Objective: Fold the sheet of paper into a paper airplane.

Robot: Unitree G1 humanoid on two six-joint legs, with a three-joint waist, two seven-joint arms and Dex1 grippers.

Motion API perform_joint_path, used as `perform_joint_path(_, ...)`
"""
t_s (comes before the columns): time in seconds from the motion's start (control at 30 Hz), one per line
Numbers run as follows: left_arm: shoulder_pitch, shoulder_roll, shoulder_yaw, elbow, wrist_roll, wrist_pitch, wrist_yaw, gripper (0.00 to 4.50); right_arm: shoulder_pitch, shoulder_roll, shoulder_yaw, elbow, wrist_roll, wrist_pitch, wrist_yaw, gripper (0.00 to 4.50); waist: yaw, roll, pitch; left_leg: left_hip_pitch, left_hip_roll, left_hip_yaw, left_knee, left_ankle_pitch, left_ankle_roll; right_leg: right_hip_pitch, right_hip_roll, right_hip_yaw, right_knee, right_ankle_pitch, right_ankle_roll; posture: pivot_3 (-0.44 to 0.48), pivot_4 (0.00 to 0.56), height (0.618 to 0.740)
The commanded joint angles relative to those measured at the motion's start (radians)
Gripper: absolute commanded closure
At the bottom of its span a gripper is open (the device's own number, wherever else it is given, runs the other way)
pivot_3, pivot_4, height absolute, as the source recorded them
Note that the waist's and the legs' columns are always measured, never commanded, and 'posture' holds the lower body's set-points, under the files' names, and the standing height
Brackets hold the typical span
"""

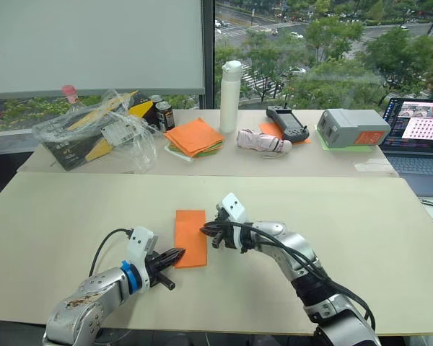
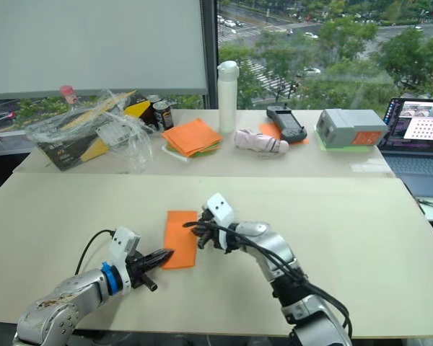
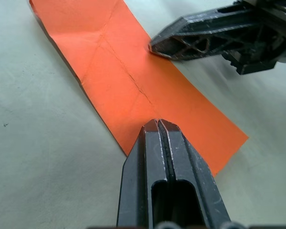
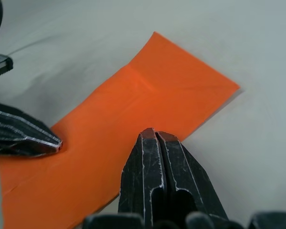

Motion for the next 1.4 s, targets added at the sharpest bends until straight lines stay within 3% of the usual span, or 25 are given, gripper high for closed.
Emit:
perform_joint_path(0.03,0.009,0.002,0.001,-0.004,0.007,0.004,0.006,4.5,0.022,-0.017,0.023,-0.061,0.02,0.043,0.038,4.47,0.0,0.0,0.0,0.0,0.0,0.0,0.0,0.0,0.0,0.0,0.0,0.0,0.0,0.0,0.0,0.0,0.15,0.74)
perform_joint_path(1.03,-0.012,0.006,0.013,0.014,0.008,0.005,0.004,4.5,0.083,-0.148,0.058,-0.259,0.169,0.2,0.223,4.47,0.001,0.0,0.0,-0.001,0.0,0.0,0.0,0.0,0.0,0.0,0.0,0.0,-0.002,0.0,0.0,0.0,0.15,0.74)
perform_joint_path(1.23,-0.021,0.003,0.056,0.009,-0.043,0.016,-0.011,4.5,0.015,-0.084,-0.146,-0.271,0.356,0.289,0.202,4.47,0.0,-0.001,0.001,-0.002,0.0,0.0,0.0,0.0,0.0,0.0,0.0,-0.001,-0.002,0.0,0.0,0.0,0.15,0.74)
perform_joint_path(1.4,-0.034,-0.001,0.106,0.012,-0.085,0.026,-0.014,4.5,-0.028,-0.094,-0.223,-0.287,0.436,0.343,0.182,4.47,0.003,-0.001,0.001,-0.003,0.0,-0.001,0.0,0.0,0.0,-0.001,0.0,-0.002,-0.003,0.0,0.0,0.0,0.15,0.74)
